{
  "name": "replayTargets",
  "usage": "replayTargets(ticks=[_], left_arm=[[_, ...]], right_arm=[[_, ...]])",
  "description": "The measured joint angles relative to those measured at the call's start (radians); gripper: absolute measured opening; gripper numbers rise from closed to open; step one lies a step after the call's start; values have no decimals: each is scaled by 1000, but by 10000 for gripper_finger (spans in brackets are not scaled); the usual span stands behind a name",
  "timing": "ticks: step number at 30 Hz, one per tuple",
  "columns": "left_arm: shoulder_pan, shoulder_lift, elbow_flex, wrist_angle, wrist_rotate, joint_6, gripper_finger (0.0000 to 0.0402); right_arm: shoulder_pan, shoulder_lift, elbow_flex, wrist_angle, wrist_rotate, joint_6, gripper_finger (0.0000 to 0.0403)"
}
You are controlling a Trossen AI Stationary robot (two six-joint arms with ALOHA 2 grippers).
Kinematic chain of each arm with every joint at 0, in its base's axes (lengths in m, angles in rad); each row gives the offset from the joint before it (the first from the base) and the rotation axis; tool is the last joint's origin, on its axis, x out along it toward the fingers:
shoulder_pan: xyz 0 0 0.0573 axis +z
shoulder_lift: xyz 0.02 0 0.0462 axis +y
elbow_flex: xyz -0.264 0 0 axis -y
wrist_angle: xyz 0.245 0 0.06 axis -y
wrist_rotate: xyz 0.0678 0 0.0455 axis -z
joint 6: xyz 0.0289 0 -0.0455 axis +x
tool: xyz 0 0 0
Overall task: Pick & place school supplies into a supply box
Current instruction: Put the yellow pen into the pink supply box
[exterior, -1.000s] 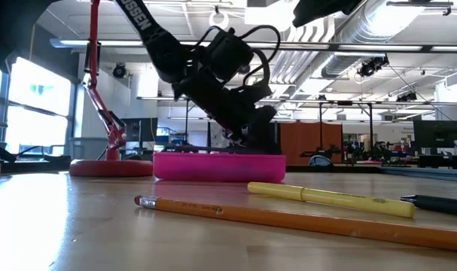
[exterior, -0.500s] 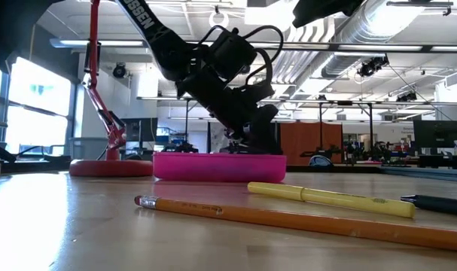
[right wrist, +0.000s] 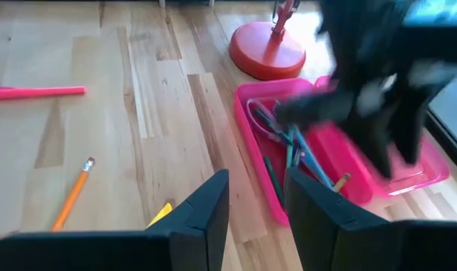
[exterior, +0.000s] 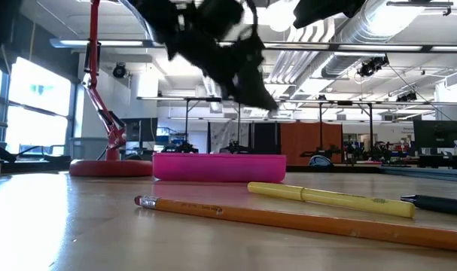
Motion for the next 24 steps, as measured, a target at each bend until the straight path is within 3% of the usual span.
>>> replayTargets(ticks=[4, 13, 18, 24], left_arm=[[0, -162, -1, -161, 55, 6, 155], [-1, -501, 0, -471, 65, -59, 149], [-1, -601, 0, -593, 100, -131, 149], [-1, -626, -1, -689, 110, -190, 149]], right_arm=[[2, 17, 0, 0, -17, 31, 108], [12, 169, 0, 14, -106, 153, 108], [33, 277, -1, 67, -167, 325, 108], [96, 439, 0, 239, -133, 349, 108]])
